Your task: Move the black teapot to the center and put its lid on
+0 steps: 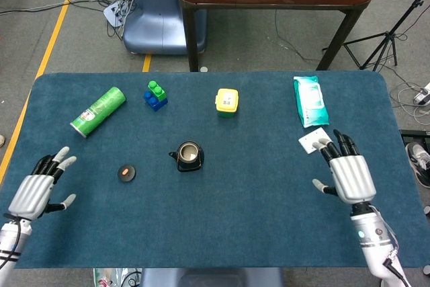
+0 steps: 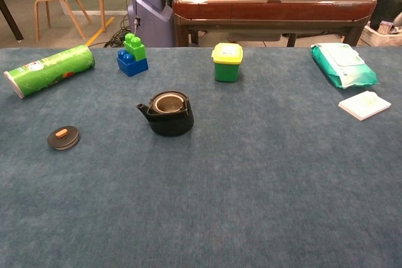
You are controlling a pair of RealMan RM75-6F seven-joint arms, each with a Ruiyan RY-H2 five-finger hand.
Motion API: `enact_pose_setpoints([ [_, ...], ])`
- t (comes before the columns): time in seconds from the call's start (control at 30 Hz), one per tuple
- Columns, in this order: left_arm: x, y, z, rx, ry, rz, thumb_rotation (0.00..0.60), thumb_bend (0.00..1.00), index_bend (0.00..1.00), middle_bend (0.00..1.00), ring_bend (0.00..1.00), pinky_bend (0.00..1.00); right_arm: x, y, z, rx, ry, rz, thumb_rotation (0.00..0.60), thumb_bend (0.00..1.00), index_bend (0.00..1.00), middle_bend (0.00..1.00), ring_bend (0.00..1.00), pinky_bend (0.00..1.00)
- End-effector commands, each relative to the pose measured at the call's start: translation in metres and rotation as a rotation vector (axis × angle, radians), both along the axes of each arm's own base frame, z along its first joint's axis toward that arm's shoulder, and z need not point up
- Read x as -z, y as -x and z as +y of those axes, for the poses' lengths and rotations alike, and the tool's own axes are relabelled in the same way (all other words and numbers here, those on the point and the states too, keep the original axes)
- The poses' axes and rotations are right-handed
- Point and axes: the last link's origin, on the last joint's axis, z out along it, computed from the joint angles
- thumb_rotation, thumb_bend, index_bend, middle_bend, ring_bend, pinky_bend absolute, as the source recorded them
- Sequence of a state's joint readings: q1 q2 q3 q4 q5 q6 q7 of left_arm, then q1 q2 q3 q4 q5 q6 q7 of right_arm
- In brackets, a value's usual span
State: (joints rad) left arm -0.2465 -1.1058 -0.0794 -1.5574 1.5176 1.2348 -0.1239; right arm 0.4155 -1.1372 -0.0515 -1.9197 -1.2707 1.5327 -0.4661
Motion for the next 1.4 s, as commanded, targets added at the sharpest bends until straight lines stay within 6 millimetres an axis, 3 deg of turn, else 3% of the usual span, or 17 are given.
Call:
enact_pose_setpoints([
  [0.03,0.017,-0.010,0.017,0.041,0.063,0.023,0.600,0.26,0.14,0.00,0.00,0.00,-0.008,0.006,0.010,0.021,0.023,-0.010,0.600,0.10,0.25,0.24,0.04,0.10],
  [0.6,0.079,-0.038,0.075,0.025,0.234,0.154,0.600,0.25,0.18,0.00,0.00,0.00,-0.018,0.020,0.022,0.059,0.055,-0.035,0.600,0.10,0.25,0.24,0.04,0.10],
  [0.97,0.104,-0.047,0.090,-0.008,0.256,0.188,0.600,0.25,0.26,0.00,0.00,0.00,-0.022,0.026,0.024,0.073,0.064,-0.051,0.600,0.10,0.25,0.24,0.04,0.10],
  [1.4,0.122,-0.046,0.099,-0.060,0.277,0.205,0.600,0.25,0.25,0.00,0.00,0.00,-0.030,0.032,0.029,0.087,0.081,-0.069,0.600,0.10,0.25,0.24,0.04,0.10],
])
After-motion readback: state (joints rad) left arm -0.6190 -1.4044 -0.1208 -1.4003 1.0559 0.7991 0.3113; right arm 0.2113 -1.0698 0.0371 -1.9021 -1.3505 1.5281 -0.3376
